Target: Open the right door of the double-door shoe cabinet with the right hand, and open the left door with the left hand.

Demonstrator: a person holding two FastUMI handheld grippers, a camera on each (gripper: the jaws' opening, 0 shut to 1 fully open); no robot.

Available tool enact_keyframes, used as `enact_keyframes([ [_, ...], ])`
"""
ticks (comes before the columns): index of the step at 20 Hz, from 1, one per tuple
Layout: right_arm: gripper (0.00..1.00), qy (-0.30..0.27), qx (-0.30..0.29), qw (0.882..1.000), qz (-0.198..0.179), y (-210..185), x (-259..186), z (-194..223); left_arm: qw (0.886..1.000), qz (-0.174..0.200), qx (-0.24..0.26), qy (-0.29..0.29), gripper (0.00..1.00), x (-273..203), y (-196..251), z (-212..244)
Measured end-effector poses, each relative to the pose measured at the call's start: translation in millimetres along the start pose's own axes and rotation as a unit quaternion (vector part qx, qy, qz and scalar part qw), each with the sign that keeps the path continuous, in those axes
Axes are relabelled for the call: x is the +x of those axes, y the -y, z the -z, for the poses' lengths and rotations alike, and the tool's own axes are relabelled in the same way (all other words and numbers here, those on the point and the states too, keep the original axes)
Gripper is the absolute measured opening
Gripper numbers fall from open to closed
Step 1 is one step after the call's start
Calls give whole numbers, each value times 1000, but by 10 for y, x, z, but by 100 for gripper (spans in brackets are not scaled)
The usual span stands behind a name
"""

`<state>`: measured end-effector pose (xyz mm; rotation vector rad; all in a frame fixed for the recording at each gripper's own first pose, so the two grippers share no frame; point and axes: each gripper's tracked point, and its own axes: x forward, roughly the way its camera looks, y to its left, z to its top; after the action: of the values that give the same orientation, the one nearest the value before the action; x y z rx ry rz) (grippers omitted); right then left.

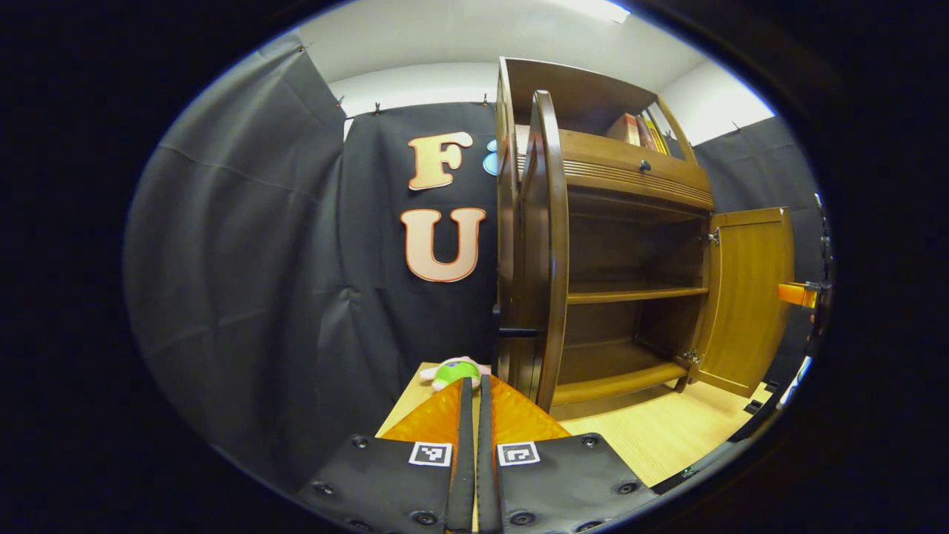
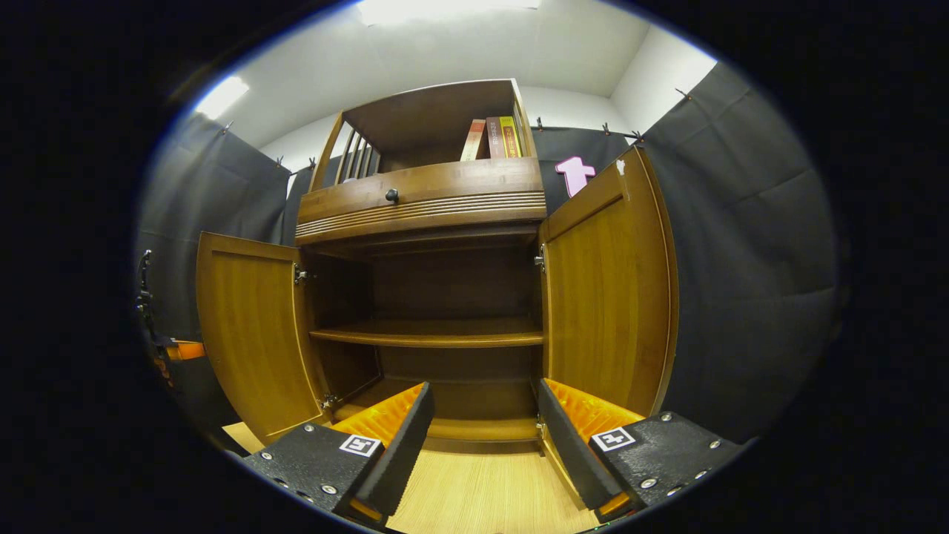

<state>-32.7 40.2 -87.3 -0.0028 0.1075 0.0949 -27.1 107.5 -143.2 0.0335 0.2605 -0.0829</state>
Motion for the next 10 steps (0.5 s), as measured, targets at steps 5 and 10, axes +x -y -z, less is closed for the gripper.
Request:
enact_keyframes([
  [5,99,7,-1,1000,3,42,20,-57,1000,-3,-7,26,8,-261,293,-394],
  [10,99,3,-6,1000,3,84,36,-72,999,19,-11,34,10,-322,754,-612],
])
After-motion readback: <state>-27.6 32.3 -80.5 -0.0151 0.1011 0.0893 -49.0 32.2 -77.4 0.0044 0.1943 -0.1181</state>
